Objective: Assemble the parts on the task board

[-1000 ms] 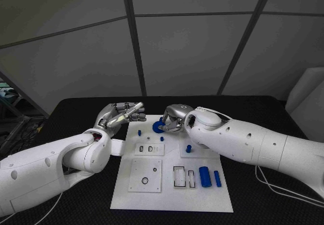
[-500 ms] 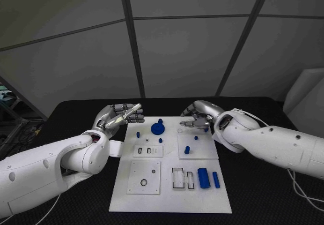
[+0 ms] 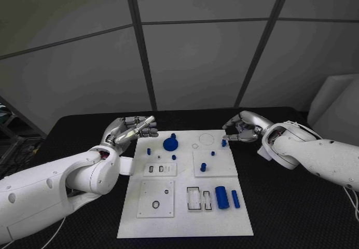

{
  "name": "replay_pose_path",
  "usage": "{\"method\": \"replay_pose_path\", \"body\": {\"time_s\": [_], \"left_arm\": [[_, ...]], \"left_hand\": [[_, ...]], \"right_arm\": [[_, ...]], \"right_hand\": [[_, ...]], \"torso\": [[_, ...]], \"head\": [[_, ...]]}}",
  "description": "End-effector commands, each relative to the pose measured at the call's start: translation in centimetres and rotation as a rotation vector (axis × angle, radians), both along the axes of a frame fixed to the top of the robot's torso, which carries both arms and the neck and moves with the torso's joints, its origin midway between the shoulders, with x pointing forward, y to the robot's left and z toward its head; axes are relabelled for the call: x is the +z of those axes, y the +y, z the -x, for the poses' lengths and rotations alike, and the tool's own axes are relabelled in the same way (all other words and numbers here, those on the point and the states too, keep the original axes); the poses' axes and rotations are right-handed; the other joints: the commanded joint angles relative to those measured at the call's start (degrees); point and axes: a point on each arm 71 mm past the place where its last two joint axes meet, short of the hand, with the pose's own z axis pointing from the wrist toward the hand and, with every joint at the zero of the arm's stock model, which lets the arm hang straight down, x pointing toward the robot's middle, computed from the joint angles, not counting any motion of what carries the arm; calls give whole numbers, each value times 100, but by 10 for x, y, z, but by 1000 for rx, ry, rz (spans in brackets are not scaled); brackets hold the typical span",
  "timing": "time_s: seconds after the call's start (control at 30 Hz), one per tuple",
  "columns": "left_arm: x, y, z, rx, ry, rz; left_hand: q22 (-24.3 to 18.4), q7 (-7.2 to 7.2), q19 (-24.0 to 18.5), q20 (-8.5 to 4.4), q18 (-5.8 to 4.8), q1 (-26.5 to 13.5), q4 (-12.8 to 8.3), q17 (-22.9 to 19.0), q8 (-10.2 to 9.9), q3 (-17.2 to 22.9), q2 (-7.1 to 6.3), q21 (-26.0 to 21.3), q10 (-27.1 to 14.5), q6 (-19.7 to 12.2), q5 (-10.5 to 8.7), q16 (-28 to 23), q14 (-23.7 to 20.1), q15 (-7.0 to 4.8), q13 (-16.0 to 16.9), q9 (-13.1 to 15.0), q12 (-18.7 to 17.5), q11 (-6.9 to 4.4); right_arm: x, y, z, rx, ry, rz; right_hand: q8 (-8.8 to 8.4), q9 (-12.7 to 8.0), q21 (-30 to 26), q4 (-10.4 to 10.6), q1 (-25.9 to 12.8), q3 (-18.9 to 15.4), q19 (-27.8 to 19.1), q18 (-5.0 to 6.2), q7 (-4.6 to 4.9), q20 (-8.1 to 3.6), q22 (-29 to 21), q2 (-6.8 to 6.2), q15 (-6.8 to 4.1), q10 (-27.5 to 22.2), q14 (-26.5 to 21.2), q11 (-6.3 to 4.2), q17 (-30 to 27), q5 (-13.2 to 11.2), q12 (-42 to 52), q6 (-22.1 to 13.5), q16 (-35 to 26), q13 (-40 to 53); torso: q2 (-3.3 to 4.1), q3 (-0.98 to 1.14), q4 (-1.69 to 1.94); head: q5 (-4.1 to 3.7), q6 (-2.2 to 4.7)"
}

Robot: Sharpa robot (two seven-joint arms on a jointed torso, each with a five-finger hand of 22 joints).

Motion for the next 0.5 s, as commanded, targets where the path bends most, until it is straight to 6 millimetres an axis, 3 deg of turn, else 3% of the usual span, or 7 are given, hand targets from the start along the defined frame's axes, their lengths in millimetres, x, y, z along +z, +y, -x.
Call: {"method": "replay_pose_path", "body": {"time_s": [0.03,0.27,0.5], "left_arm": [[1,-2,0,-14,-8,6],[0,-1,-1,-11,-7,5],[0,-2,-1,-13,-7,6]], "left_hand": [[6,33,-37,19,-73,10,-26,6,-39,0,49,24,-11,2,-29,-36,-6,21,2,-3,-29,31],[6,33,-37,19,-73,10,-26,6,-39,0,49,24,-11,2,-29,-36,-6,21,2,-3,-29,31],[6,33,-37,19,-73,10,-26,6,-39,0,49,24,-11,2,-29,-36,-6,21,2,-3,-29,31]], "right_arm": [[-2,-2,-2,16,14,9],[-12,-5,-2,13,30,27],[-19,-4,-4,13,48,34]], "right_hand": [[-30,-7,-18,-37,79,-9,-24,-5,-2,0,220,-9,-13,-27,410,-26,667,-20,-22,-35,-10,117],[-33,-9,-24,-50,100,-24,-32,-3,1,-1,209,-16,-12,-35,410,-25,666,-21,-33,-53,-11,107],[-23,-5,-24,-61,125,-26,-30,-3,2,-1,212,1,-12,-28,412,-24,673,-13,-24,-46,-9,117]], "torso": [[6,-6,-2],[0,-10,-11],[0,-17,8]], "head": [[-17,-5],[-17,-27],[-27,-42]]}}
